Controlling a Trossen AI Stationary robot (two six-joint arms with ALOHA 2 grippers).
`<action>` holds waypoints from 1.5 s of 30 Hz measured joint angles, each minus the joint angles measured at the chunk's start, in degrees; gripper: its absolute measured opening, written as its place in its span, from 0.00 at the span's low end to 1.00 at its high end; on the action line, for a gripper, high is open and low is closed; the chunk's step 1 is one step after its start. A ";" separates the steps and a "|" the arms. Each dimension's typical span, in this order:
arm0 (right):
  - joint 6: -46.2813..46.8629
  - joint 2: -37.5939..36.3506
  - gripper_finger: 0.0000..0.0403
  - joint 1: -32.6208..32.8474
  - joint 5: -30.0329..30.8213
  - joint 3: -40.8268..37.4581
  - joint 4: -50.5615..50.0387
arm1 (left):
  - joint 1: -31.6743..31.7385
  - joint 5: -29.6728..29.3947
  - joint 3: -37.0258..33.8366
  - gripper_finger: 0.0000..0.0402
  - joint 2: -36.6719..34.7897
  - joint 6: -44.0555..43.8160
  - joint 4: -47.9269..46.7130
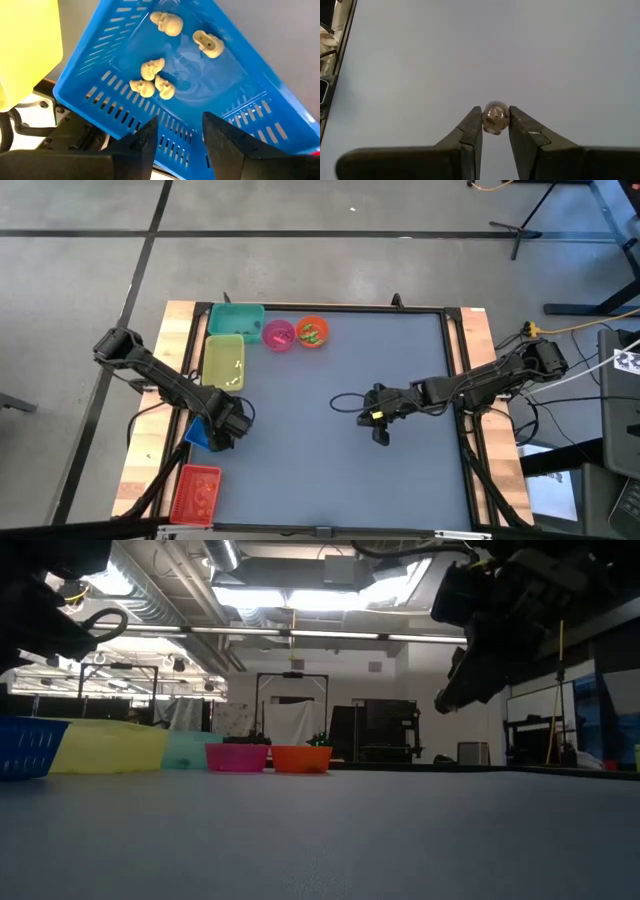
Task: Sort Halloween decoration
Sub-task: Put the black skull toy into the green bin
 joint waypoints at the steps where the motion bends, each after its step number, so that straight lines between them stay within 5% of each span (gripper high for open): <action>1: 0.00 0.00 0.18 0.00 0.00 0.00 -0.02 | 0.00 -0.02 0.41 0.34 0.00 0.12 -0.29; 13: 0.04 0.00 0.18 0.00 0.00 0.00 0.18 | 0.01 -8.43 12.32 0.34 -0.07 2.32 -7.07; 31: 0.24 -0.04 0.18 0.02 -3.02 0.04 16.48 | 0.02 -32.13 15.19 0.34 -0.07 4.52 25.02; 38: 0.26 -0.05 0.18 0.02 -3.02 0.05 24.54 | 0.00 -37.53 15.19 0.34 0.41 22.56 42.76; 45: 2.20 -0.05 0.18 0.02 -3.01 0.04 30.28 | 0.61 -38.47 15.19 0.34 4.51 50.12 60.20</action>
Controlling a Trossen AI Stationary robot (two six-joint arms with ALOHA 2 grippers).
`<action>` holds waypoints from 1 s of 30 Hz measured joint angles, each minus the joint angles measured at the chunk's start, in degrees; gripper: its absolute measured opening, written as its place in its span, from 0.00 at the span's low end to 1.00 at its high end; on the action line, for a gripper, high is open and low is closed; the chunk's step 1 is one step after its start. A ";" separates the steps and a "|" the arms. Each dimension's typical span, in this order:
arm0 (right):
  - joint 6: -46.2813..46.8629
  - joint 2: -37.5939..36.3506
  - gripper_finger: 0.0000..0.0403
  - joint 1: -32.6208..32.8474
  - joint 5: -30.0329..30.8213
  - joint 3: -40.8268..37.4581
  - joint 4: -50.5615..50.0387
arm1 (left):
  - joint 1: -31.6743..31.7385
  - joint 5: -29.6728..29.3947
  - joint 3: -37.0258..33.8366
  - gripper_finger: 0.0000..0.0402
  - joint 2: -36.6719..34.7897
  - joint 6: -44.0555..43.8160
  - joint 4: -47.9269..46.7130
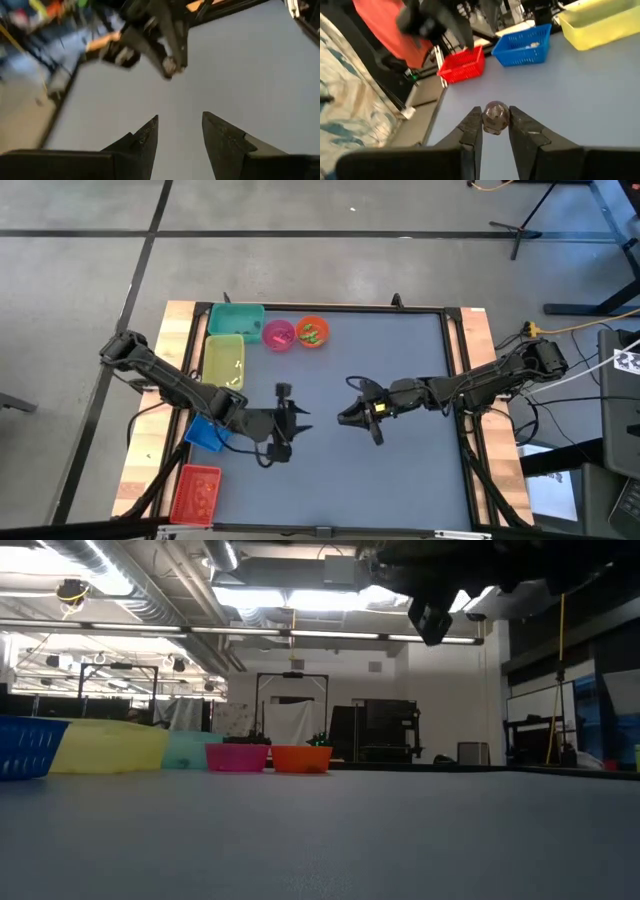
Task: Sort Halloween decoration
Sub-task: Put the black skull toy into the green bin
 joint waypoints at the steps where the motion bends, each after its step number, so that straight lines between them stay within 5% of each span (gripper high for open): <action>1: 1.09 0.00 0.18 0.00 0.05 0.00 0.64 | 0.28 0.02 0.00 0.34 0.82 3.48 2.04; 9: 10.94 -0.01 0.18 0.00 3.79 0.00 4.22 | 3.28 -0.06 -0.02 0.34 6.28 19.37 17.16; 30: 16.11 -0.01 0.18 0.00 7.12 0.00 13.39 | 6.03 0.29 -0.02 0.34 7.05 20.60 23.62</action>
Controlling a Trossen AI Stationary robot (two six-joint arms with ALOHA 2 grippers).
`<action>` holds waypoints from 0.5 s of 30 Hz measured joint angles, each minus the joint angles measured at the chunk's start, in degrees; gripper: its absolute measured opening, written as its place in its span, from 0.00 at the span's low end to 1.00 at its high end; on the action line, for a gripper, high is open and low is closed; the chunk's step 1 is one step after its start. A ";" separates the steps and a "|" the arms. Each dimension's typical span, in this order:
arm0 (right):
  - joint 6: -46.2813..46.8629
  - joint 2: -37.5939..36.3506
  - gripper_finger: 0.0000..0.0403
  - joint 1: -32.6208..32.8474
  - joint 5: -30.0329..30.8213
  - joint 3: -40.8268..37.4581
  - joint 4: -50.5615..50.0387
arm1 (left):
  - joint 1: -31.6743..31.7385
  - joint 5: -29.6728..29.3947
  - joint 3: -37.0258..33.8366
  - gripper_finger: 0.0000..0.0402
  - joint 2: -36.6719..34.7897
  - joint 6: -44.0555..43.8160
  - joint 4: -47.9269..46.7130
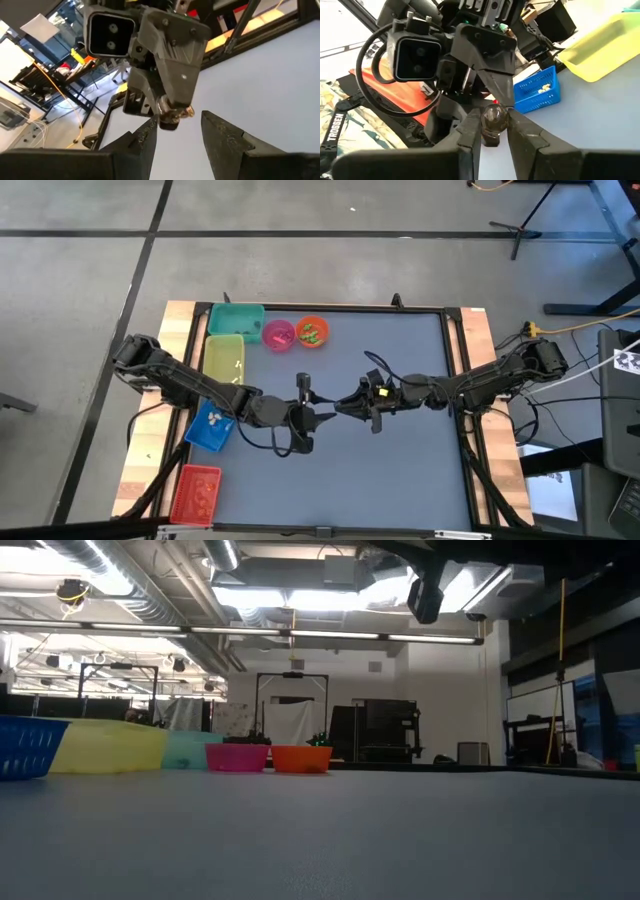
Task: Sort Halloween decoration
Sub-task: Put the black skull toy into the green bin
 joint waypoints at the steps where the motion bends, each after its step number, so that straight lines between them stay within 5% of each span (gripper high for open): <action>1: -0.02 0.00 0.18 0.00 0.04 0.00 0.00 | 0.01 0.06 0.00 0.34 0.00 0.00 0.48; 15: -0.06 0.00 0.18 0.00 2.63 0.00 0.26 | 1.11 0.54 0.00 0.34 0.00 0.04 2.70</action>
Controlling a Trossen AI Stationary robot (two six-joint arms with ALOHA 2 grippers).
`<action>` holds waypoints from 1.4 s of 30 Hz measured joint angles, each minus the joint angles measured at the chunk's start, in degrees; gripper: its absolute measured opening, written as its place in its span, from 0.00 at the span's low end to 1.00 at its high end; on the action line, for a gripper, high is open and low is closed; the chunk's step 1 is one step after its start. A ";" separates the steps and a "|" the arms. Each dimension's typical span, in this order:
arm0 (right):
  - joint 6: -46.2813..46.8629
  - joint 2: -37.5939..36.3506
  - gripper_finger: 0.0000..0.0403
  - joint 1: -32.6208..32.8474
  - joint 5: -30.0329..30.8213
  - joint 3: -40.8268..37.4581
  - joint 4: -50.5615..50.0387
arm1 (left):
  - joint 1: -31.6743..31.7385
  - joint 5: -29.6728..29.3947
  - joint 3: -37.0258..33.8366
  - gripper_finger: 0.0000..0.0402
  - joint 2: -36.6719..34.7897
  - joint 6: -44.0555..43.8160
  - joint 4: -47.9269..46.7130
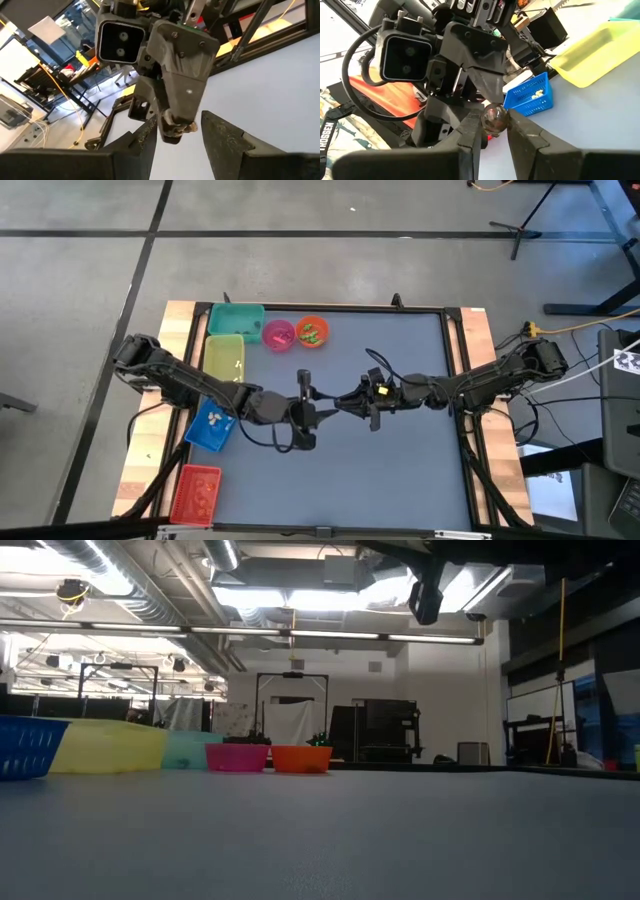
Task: Sort Halloween decoration
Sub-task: Put the black skull toy into the green bin
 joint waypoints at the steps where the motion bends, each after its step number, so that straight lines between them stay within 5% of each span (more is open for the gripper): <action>1: 0.00 0.00 0.18 0.00 -0.02 0.00 0.02 | 0.18 0.00 0.00 0.34 0.00 0.00 0.00; 13: -0.01 0.00 0.18 0.00 -0.63 0.00 0.20 | 2.24 5.76 0.00 0.34 0.00 0.00 -0.04; 42: -0.09 0.00 0.18 0.00 -0.67 -0.07 0.07 | 2.55 5.62 -0.02 0.21 0.00 -0.02 -0.31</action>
